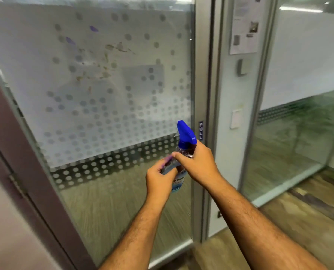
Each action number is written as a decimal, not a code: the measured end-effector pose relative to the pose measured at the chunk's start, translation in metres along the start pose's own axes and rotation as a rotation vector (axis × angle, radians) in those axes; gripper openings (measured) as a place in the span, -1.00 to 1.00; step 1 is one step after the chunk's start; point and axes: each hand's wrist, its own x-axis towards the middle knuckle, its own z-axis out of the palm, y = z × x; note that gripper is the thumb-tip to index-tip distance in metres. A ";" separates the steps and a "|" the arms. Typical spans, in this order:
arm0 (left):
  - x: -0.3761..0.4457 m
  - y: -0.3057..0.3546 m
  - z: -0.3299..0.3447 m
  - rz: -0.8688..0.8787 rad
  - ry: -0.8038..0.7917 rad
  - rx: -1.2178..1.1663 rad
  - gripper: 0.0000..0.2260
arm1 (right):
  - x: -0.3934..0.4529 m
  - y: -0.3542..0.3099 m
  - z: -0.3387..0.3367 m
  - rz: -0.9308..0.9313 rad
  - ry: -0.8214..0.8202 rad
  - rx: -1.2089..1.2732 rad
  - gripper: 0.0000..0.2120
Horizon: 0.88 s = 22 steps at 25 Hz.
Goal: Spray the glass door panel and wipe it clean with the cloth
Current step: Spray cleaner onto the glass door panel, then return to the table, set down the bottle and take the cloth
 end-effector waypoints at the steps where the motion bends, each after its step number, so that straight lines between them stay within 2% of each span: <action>1: -0.015 -0.003 0.013 -0.010 -0.029 0.021 -0.65 | -0.011 0.011 -0.015 0.009 0.008 -0.019 -0.75; 5: -0.089 -0.023 0.077 -0.058 -0.208 0.113 -0.71 | -0.076 0.061 -0.093 0.078 0.060 -0.095 -0.78; 11: -0.231 -0.056 0.193 0.068 -0.435 0.394 -0.67 | -0.217 0.118 -0.250 0.222 0.180 -0.209 -0.74; 17: -0.389 -0.054 0.316 0.119 -0.718 0.427 -0.70 | -0.365 0.148 -0.414 0.351 0.304 -0.245 -0.69; 22: -0.510 -0.055 0.420 0.097 -0.974 0.433 -0.59 | -0.479 0.160 -0.529 0.509 0.491 -0.310 -0.69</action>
